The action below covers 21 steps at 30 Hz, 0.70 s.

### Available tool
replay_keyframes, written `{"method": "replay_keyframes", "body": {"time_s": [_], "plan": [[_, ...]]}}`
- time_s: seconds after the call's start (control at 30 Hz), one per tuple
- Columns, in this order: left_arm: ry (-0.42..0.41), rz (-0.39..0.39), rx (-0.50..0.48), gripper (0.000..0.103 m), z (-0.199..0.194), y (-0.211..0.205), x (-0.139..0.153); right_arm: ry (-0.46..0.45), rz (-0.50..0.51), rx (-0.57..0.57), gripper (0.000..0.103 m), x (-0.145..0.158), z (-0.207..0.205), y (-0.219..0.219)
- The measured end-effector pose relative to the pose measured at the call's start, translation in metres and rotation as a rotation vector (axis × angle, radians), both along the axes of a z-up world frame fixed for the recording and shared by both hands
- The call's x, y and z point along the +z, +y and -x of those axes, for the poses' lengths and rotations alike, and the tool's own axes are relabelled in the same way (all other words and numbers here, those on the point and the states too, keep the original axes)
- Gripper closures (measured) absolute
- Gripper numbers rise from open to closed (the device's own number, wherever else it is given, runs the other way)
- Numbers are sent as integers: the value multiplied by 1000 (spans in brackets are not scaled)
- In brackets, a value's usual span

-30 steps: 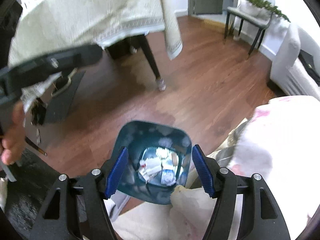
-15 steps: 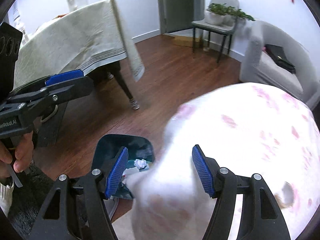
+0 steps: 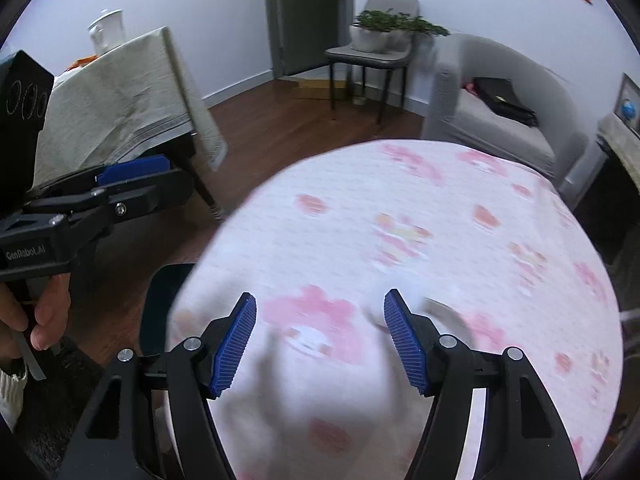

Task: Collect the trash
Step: 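Move both tools back over the table toward the lid and tape ring, then grasp the white round lid with the left tool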

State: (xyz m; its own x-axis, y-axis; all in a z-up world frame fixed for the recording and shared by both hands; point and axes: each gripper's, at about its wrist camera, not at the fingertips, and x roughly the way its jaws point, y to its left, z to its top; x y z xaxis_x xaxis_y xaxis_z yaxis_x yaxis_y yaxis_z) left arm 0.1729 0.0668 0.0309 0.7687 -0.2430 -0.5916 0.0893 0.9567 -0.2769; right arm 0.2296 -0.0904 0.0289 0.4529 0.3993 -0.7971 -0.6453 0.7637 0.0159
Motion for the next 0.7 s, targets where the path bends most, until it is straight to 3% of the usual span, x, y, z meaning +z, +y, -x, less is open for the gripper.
{"method": "replay_keyframes", "body": {"time_s": [0.33,0.7], "plan": [[72,65,-90,26,-34,-62,-29,-16,2,-114,36,5,-15,-69],[126,56,-133,26,-57,-106,-53,-10,8,-155,36,2,-18,-101]]}}
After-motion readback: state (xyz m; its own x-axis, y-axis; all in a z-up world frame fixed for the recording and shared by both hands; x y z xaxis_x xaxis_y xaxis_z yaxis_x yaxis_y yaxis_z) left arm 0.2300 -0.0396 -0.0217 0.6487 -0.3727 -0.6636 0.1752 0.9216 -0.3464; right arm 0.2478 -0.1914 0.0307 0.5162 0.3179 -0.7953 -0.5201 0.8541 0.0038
